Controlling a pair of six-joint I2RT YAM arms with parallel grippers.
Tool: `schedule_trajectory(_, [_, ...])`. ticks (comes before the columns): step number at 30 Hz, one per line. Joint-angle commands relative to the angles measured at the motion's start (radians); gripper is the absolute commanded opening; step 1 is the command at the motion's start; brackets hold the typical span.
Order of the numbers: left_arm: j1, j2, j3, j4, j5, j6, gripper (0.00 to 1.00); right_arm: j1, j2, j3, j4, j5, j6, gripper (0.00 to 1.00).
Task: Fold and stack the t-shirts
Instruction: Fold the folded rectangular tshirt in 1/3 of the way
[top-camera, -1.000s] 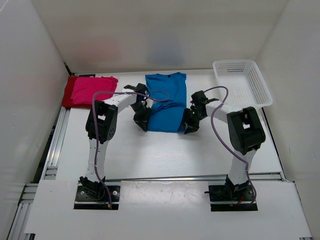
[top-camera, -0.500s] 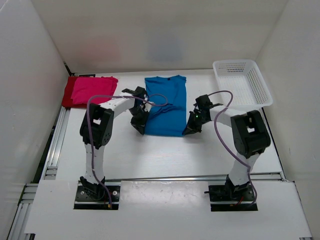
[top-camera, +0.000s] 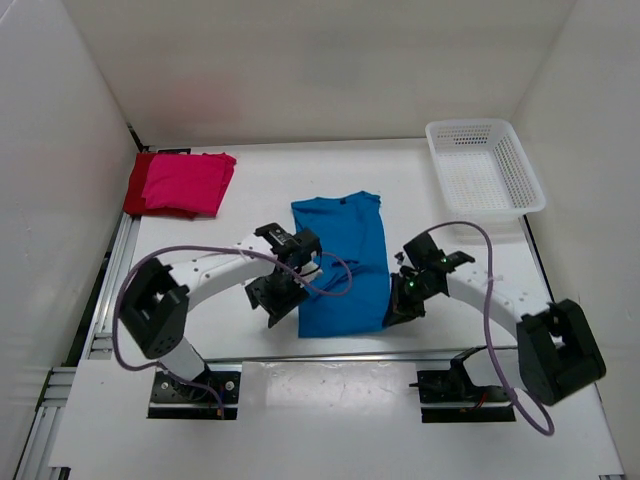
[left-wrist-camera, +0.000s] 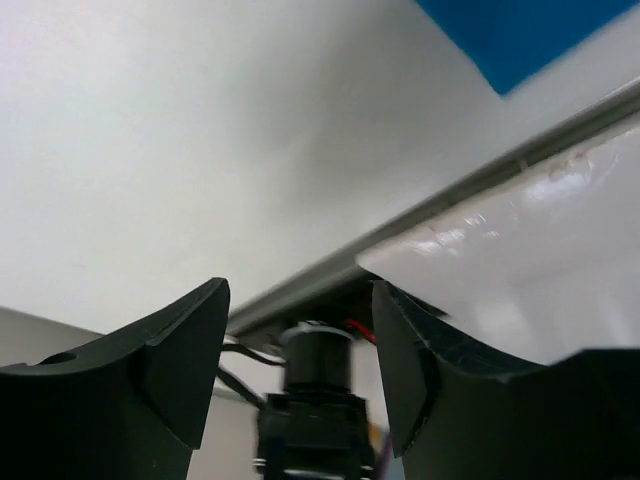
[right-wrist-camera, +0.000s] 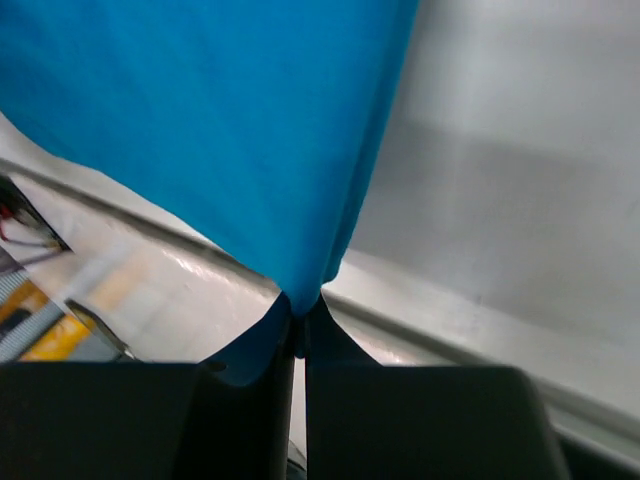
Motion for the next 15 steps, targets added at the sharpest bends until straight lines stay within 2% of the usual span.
schedule_trajectory(1, [-0.055, -0.084, 0.103, 0.077, -0.235, 0.002, 0.71, 0.022, -0.117, -0.06, -0.058, 0.005, 0.059, 0.03])
schedule_trajectory(5, [-0.077, 0.035, 0.288, 0.207, -0.312, 0.002, 0.72, 0.022, -0.172, -0.089, -0.049, 0.036, 0.08, 0.03])
schedule_trajectory(7, [-0.112, 0.11, 0.358, 0.235, -0.312, 0.002, 0.76, 0.022, -0.172, -0.089, -0.049, 0.047, 0.08, 0.03])
schedule_trajectory(8, [-0.131, 0.132, 0.369, 0.235, -0.301, 0.002, 0.77, 0.022, -0.172, -0.089, -0.049, 0.056, 0.08, 0.03])
schedule_trajectory(10, [-0.189, 0.173, 0.359, 0.279, -0.291, 0.002, 0.96, 0.022, -0.172, -0.098, -0.04, 0.079, 0.08, 0.03])
schedule_trajectory(11, [-0.207, 0.173, 0.345, 0.302, -0.278, 0.002, 1.0, 0.022, -0.172, -0.098, -0.04, 0.079, 0.08, 0.03])
schedule_trajectory(15, [-0.243, 0.238, 0.322, 0.385, -0.278, 0.002, 1.0, 0.022, -0.172, -0.129, -0.017, 0.088, 0.103, 0.03])
